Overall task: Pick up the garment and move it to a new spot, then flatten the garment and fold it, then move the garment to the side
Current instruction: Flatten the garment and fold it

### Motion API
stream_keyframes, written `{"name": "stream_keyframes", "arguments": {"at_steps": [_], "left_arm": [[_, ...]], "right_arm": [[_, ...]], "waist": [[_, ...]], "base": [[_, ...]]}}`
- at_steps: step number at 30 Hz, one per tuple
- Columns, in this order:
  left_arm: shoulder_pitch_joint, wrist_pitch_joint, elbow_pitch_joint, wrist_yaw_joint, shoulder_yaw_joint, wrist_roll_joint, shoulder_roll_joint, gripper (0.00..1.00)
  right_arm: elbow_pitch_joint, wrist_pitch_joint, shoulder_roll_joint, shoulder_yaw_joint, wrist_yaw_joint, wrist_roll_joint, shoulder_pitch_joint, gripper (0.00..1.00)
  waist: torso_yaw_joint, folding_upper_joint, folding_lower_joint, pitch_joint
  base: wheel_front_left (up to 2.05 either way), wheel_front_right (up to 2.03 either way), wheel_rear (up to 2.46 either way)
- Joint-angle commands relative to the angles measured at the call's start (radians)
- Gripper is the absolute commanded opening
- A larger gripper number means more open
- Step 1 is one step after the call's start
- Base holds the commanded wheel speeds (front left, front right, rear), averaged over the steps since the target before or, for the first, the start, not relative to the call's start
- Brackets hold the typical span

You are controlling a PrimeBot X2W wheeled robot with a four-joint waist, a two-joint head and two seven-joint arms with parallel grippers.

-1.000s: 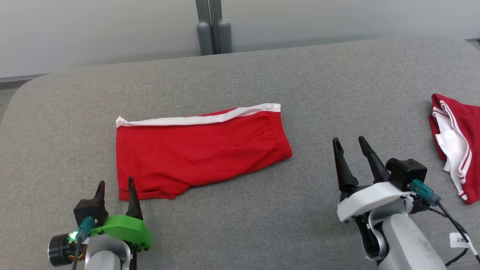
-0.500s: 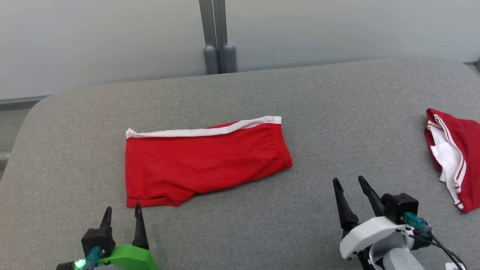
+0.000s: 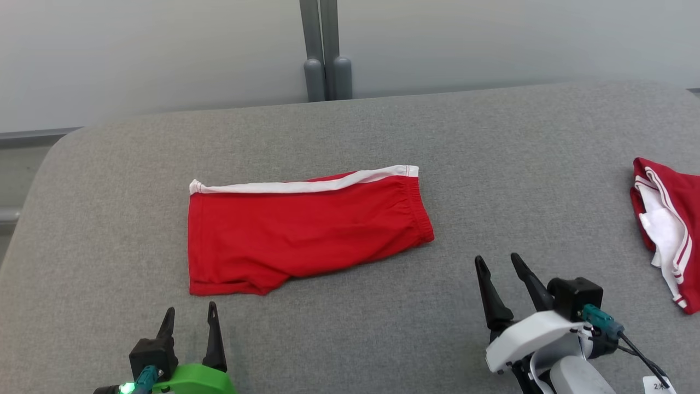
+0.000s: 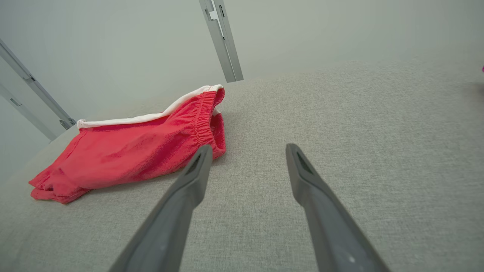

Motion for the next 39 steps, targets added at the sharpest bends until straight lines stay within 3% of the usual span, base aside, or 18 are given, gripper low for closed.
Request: {"name": "stream_keyframes", "arguments": {"at_steps": [1, 8, 19, 35, 36, 37, 38, 39], "left_arm": [[-0.019, -0.002, -0.001, -0.002, -0.003, -0.004, 0.004, 1.0], [-0.057, -0.002, 0.002, -0.016, -0.039, 0.01, 0.004, 1.0], [-0.111, -0.002, 0.022, -0.018, -0.11, -0.004, 0.004, 1.0], [-0.148, -0.002, 0.009, -0.013, -0.123, -0.01, 0.004, 1.0], [-0.15, -0.002, 0.008, -0.013, -0.123, -0.011, 0.004, 1.0], [-0.152, -0.002, 0.007, -0.013, -0.122, -0.01, 0.004, 1.0], [-0.153, -0.002, 0.007, -0.013, -0.121, -0.009, 0.004, 1.0], [-0.153, -0.002, 0.007, -0.014, -0.121, -0.009, 0.004, 1.0]], "right_arm": [[0.003, -0.002, -0.001, 0.005, 0.0, 0.012, -0.028, 1.0], [0.071, -0.002, -0.002, 0.042, 0.0, 0.043, -0.148, 1.0], [0.245, -0.002, -0.002, 0.002, 0.0, 0.065, -0.322, 1.0], [0.374, 0.001, -0.005, -0.014, -0.001, 0.116, -0.333, 1.0], [0.374, 0.001, -0.004, -0.01, -0.001, 0.118, -0.332, 0.97], [0.374, 0.001, -0.004, -0.006, -0.001, 0.123, -0.332, 0.85], [0.373, 0.001, -0.004, -0.003, -0.001, 0.125, -0.331, 0.35], [0.372, 0.001, -0.003, -0.001, -0.001, 0.126, -0.33, 0.0]], "waist": [[0.021, 0.0, 0.0, 0.023], [0.09, 0.0, 0.0, 0.087], [0.199, 0.0, 0.0, 0.176], [0.184, 0.0, 0.0, 0.24], [0.183, 0.0, 0.0, 0.241], [0.181, 0.0, 0.0, 0.243], [0.18, 0.0, 0.0, 0.245], [0.179, 0.0, 0.0, 0.246]], "base": [[0.0, 0.0, 0.0], [0.0, 0.0, 0.0], [0.0, 0.0, 0.0], [0.0, 0.0, 0.0], [0.0, 0.0, 0.0], [0.0, 0.0, 0.0], [0.0, 0.0, 0.0], [0.0, 0.0, 0.0]]}}
